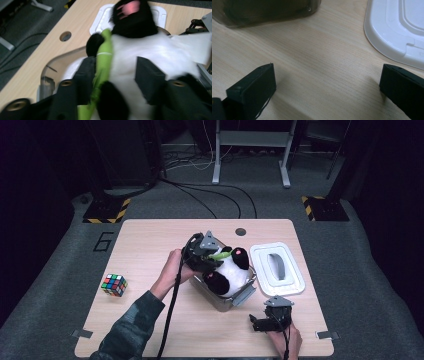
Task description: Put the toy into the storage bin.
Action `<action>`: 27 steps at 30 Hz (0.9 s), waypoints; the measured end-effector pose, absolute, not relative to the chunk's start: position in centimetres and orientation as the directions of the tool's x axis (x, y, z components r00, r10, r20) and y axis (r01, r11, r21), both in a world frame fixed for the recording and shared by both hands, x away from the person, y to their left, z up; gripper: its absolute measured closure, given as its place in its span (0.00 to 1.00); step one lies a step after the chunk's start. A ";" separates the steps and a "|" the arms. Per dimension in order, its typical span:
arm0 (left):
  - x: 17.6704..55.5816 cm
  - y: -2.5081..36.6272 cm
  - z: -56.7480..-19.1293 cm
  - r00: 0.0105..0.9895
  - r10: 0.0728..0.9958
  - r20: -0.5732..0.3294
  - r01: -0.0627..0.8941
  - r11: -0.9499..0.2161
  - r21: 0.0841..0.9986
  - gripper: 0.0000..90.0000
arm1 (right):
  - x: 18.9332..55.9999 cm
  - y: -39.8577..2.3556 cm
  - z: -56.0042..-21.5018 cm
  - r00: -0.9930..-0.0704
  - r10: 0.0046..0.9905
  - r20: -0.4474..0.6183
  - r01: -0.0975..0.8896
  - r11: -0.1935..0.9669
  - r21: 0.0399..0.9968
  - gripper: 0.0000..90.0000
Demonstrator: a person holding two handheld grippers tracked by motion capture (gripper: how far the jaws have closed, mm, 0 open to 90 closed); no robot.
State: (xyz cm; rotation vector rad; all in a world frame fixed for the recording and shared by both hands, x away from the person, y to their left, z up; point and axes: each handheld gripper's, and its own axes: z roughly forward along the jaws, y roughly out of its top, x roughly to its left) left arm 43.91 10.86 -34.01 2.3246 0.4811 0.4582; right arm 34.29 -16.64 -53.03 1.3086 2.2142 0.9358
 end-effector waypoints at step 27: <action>42.5 8.4 -37.4 0.910 0.407 0.080 0.275 -0.736 0.619 0.61 | 34.3 -16.6 -53.0 -0.480 0.877 -0.005 0.608 0.337 0.719 0.00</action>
